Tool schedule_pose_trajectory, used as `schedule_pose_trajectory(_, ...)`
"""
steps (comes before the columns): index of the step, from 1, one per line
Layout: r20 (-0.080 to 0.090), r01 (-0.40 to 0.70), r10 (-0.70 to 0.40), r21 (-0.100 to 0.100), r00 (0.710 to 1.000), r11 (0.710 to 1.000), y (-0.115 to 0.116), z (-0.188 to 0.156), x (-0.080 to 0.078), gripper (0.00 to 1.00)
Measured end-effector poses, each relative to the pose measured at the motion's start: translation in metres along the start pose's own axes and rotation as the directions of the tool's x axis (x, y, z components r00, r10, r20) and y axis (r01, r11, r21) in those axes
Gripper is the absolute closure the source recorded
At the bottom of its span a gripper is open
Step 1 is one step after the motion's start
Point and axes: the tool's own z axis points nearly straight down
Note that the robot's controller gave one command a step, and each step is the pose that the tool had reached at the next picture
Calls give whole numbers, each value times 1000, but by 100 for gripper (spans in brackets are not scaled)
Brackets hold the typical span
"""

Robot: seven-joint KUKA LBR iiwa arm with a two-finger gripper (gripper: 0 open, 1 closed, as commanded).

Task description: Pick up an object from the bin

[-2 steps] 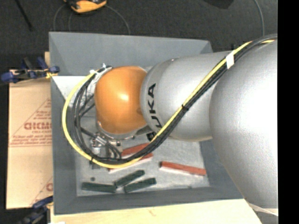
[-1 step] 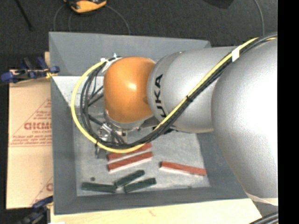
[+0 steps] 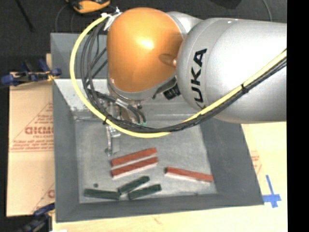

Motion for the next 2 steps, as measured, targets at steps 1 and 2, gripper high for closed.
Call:
schedule_pose_trajectory(1,1,1,-1,-1,1000,1000,2,-2,0,0)
schedule_pose_trajectory(2,7,11,-11,-2,1000,1000,-11,50,-16,0)
